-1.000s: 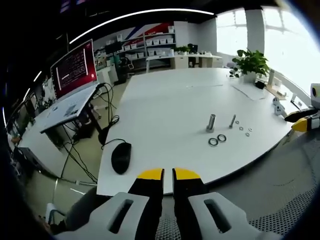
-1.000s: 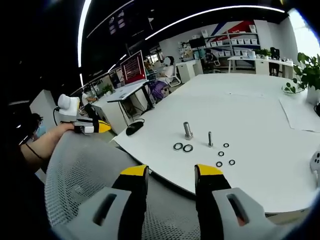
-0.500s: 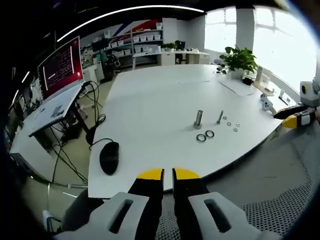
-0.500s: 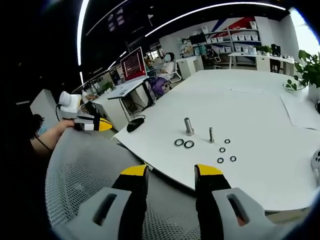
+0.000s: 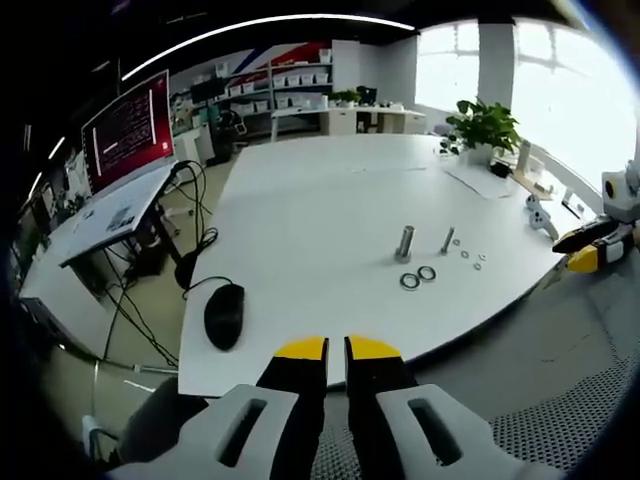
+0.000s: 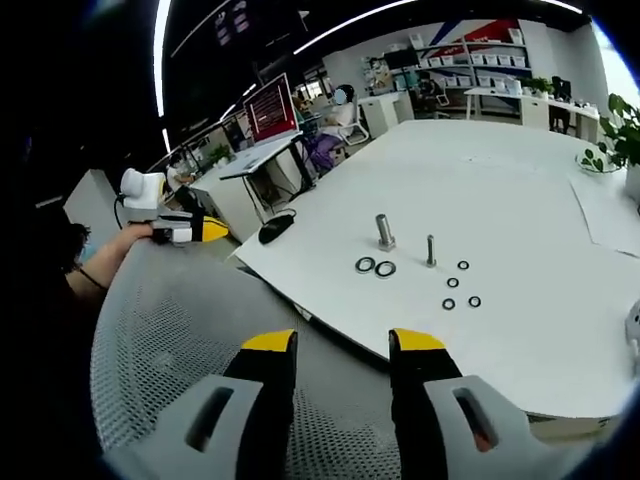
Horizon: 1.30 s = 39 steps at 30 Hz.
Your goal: Place the washer onto the threaded stud by aligning its center hole with the stud, sliding it down to the base, and recovering from edge contact or off-axis alignment until the washer reaches the visible bottom stop.
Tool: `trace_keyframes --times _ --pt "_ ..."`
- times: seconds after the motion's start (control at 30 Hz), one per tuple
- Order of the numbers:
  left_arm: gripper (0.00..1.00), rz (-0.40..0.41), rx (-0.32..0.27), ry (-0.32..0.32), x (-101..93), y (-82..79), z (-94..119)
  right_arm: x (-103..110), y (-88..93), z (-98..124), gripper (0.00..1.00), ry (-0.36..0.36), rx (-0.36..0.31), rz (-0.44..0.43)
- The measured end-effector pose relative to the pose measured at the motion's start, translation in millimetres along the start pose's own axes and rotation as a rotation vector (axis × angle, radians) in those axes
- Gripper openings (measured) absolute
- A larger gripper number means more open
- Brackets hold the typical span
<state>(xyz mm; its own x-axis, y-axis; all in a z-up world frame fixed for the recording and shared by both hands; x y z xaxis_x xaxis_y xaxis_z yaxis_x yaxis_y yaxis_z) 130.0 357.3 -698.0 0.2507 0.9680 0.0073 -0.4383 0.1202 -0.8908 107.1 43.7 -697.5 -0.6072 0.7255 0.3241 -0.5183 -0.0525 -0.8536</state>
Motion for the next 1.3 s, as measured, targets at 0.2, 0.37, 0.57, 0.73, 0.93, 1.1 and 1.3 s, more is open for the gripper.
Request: trace_keyframes --times 0.2,0.37,0.57,0.73,0.93,1.1,1.3 --pt "0.04 0.011 -0.005 -0.014 1.3 -0.4 0.0 -2.0 1.7 -1.6 0.41 -0.084 0.029 -0.047" --pt "0.04 0.006 0.003 -0.012 0.7 0.6 -0.3 -10.6 -7.7 -10.2 0.4 -0.15 0.053 -0.032" --pt "0.04 0.013 -0.007 -0.016 0.8 -0.1 -0.2 -15.9 -17.6 -33.1 0.4 -0.229 0.146 0.152" --pt "0.04 0.015 -0.016 -0.014 0.8 -1.2 -0.2 -13.0 -19.9 -55.0 0.4 -0.315 0.24 0.327" --pt "0.04 0.021 -0.028 -0.016 1.4 -2.4 -0.2 -14.5 -14.6 -85.2 0.37 -0.387 0.345 0.459" --pt "0.04 0.019 -0.025 -0.015 1.6 -2.1 -0.2 -20.8 -11.6 -108.9 0.33 -0.424 0.428 0.56" --pt "0.04 0.021 -0.028 -0.017 1.7 -2.1 -0.1 -23.2 -14.2 -137.3 0.33 -0.43 0.467 0.6"
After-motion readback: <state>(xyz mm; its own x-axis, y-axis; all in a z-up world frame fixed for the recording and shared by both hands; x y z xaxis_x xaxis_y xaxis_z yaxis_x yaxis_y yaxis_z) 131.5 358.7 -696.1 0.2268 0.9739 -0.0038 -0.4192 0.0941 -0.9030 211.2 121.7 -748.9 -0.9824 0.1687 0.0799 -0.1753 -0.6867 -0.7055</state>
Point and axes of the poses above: the point that each gripper's makers call its tool centre point, and the gripper's own axes: z roughly backward along the fingers, x roughly to its left, y roughly out of its underside, the point moved 3 cm from there along z, roughly backward along the fingers, and after that the axes turned 14 degrees about -x, right-handed, at the moved point
